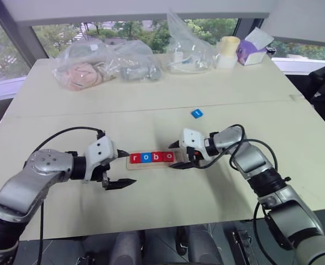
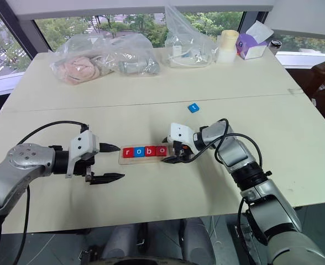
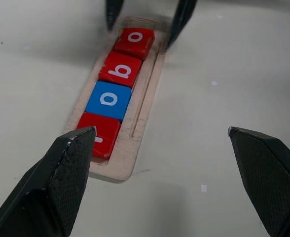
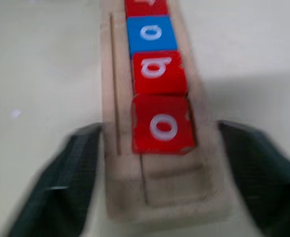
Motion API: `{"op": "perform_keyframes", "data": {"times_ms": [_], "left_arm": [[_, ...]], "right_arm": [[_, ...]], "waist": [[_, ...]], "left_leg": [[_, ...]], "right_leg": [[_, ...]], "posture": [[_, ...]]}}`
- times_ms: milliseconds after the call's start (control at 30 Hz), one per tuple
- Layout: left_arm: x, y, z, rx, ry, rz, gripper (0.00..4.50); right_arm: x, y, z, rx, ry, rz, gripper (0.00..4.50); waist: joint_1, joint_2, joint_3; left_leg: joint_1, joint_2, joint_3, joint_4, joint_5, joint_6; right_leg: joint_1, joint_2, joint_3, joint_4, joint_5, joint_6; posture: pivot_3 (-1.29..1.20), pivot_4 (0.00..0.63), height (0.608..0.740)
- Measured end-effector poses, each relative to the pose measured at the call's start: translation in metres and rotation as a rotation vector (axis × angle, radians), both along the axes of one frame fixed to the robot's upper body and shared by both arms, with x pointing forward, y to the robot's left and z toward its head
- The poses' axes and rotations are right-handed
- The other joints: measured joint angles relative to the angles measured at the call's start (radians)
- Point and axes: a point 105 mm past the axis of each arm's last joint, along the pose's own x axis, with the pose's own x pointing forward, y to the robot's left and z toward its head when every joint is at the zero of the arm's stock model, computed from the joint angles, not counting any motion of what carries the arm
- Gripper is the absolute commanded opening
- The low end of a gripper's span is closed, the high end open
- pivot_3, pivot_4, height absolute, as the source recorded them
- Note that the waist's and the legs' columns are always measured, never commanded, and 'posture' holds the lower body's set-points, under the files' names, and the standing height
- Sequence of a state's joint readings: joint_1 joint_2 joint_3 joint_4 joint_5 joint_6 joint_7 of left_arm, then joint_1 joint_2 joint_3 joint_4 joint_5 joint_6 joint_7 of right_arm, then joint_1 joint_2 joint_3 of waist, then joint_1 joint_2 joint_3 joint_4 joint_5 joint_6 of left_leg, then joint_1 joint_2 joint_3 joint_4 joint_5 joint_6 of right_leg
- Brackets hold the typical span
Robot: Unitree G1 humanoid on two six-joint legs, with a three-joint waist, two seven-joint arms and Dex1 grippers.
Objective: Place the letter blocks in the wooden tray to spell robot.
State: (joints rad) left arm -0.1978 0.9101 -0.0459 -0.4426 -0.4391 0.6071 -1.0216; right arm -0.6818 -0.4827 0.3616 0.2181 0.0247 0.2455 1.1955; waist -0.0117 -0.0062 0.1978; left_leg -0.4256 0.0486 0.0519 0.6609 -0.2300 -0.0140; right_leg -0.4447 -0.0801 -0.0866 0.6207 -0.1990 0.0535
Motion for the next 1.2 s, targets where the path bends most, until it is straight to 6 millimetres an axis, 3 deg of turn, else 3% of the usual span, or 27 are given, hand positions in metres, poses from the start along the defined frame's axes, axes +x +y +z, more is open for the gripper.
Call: {"op": "perform_keyframes", "data": {"times_ms": [200, 300, 533, 867, 1100, 1200], "left_arm": [[0.003, 0.0, -0.001, -0.005, -0.002, 0.005, 4.5], [0.004, -0.001, -0.002, -0.007, -0.002, 0.006, 4.5], [0.005, 0.0, -0.003, -0.008, 0.004, 0.012, 4.5], [0.007, -0.002, 0.0, -0.014, -0.006, 0.004, 4.5], [0.007, -0.003, 0.0, -0.017, -0.01, 0.006, 4.5], [0.007, -0.003, 0.0, -0.017, -0.009, 0.007, 4.5]], "right_arm": [[0.019, 0.004, 0.037, 0.094, -0.118, -0.063, 4.07], [0.02, 0.0, 0.046, 0.122, -0.13, -0.072, 4.07], [-0.011, -0.005, 0.021, 0.086, -0.078, 0.013, 4.07], [0.001, -0.004, 0.006, 0.017, -0.155, -0.018, 4.07], [0.01, 0.0, 0.007, 0.027, -0.18, -0.028, 4.07], [0.006, 0.006, 0.018, 0.085, -0.156, -0.012, 4.07]], "waist": [[0.002, 0.0, 0.0], [0.004, 0.0, 0.0], [-0.002, 0.0, 0.0], [0.001, 0.0, 0.0], [0.0, 0.0, 0.0], [0.001, 0.0, 0.0]], "left_leg": [[0.0, 0.0, 0.0, 0.0, 0.0, 0.0], [0.0, 0.0, 0.0, 0.0, 0.0, 0.0], [0.0, 0.0, 0.0, 0.0, 0.0, 0.0], [0.0, 0.0, 0.0, 0.0, 0.0, 0.0], [0.0, 0.0, 0.0, 0.0, 0.0, 0.0], [0.0, 0.0, 0.0, 0.0, 0.0, 0.0]], "right_leg": [[0.0, 0.0, 0.0, 0.0, 0.0, 0.0], [0.0, 0.0, 0.0, 0.0, 0.0, 0.0], [0.0, 0.0, 0.0, 0.0, 0.0, 0.0], [0.0, 0.0, 0.0, 0.0, 0.0, -0.001], [0.0, 0.0, 0.0, 0.0, 0.0, -0.001], [0.0, 0.0, 0.0, 0.0, 0.0, -0.001]], "posture": [[0.0, 0.15, 0.74], [0.0, 0.15, 0.74], [0.0, 0.15, 0.74], [0.0, 0.15, 0.74], [0.0, 0.15, 0.74], [0.0, 0.15, 0.74]]}}
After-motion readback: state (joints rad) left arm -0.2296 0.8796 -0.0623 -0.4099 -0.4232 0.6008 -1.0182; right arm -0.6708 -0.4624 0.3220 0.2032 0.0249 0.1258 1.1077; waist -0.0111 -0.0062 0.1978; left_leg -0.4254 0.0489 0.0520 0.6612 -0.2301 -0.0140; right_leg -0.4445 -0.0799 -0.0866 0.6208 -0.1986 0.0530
